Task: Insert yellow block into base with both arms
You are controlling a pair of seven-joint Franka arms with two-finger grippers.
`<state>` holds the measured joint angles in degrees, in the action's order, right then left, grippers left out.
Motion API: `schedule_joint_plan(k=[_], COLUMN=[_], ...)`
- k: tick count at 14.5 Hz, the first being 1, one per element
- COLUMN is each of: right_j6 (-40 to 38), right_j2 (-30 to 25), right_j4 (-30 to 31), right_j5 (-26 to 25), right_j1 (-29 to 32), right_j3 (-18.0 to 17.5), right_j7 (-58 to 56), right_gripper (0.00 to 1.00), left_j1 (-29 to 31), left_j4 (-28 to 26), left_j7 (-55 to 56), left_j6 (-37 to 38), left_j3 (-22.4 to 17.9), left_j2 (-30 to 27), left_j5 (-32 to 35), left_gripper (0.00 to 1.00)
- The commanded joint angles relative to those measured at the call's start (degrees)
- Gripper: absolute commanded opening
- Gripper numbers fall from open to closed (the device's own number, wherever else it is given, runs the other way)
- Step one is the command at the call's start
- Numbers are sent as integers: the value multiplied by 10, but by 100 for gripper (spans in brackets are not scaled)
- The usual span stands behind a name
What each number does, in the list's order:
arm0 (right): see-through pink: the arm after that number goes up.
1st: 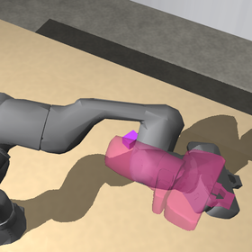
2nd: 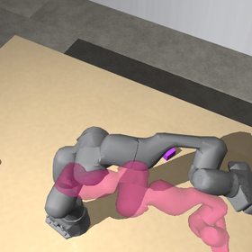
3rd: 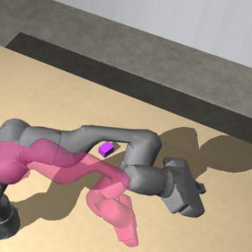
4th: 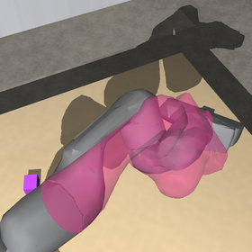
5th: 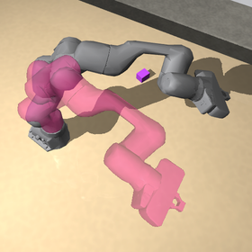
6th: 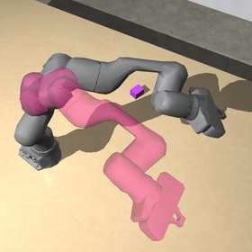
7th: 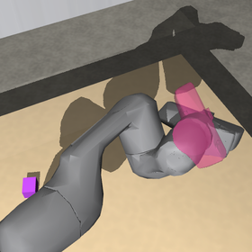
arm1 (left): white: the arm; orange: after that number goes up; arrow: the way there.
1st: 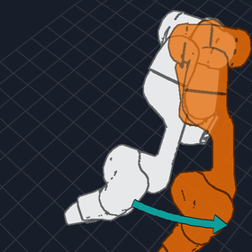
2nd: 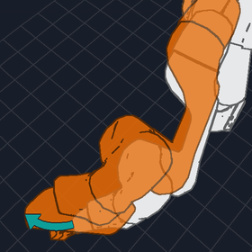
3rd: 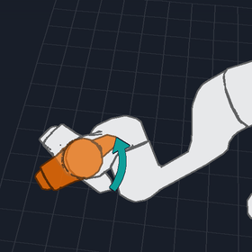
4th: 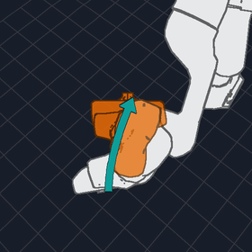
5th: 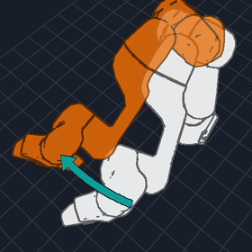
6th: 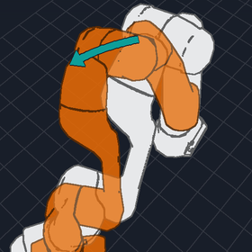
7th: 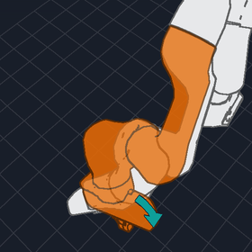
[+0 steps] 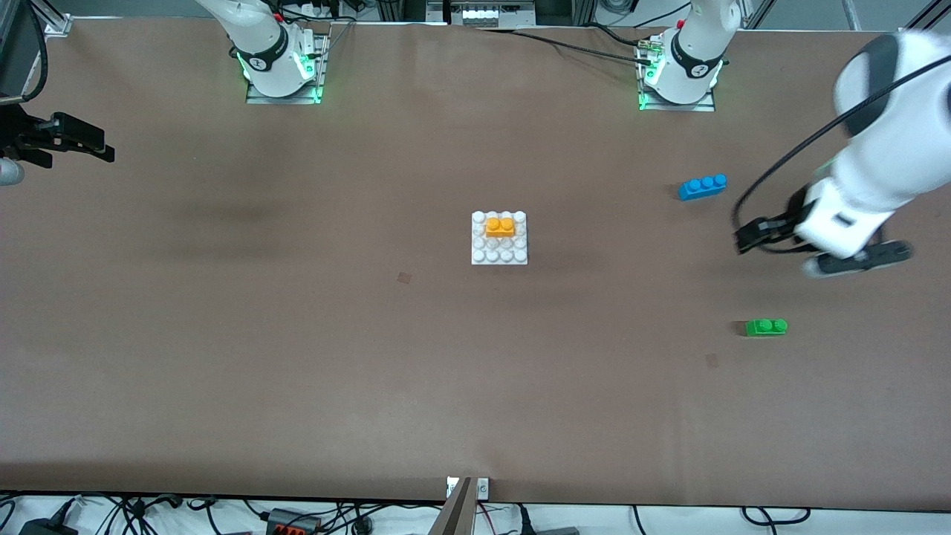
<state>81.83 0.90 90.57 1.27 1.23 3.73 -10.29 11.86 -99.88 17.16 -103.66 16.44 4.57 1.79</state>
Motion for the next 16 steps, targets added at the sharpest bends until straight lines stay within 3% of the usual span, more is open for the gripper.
schedule_joint_plan(k=[1, 12, 16], right_j6=[-6, -6, -6], right_j2=[-2, -3, -2], right_j4=[-2, -2, -2], right_j5=[0, -1, -1], right_j1=[1, 1, 1], right_j3=[-1, -1, -1], right_j7=[3, 3, 4], right_gripper=[100, 100, 100], left_j1=[-10, -18, -60], left_j4=[54, 89, 90], left_j7=[-12, -12, -68], left_j6=[78, 140, 159], left_j3=[-5, 5, -36], left_j2=[-16, -12, -15], left_j5=[-11, -34, -34], left_gripper=[100, 100, 100])
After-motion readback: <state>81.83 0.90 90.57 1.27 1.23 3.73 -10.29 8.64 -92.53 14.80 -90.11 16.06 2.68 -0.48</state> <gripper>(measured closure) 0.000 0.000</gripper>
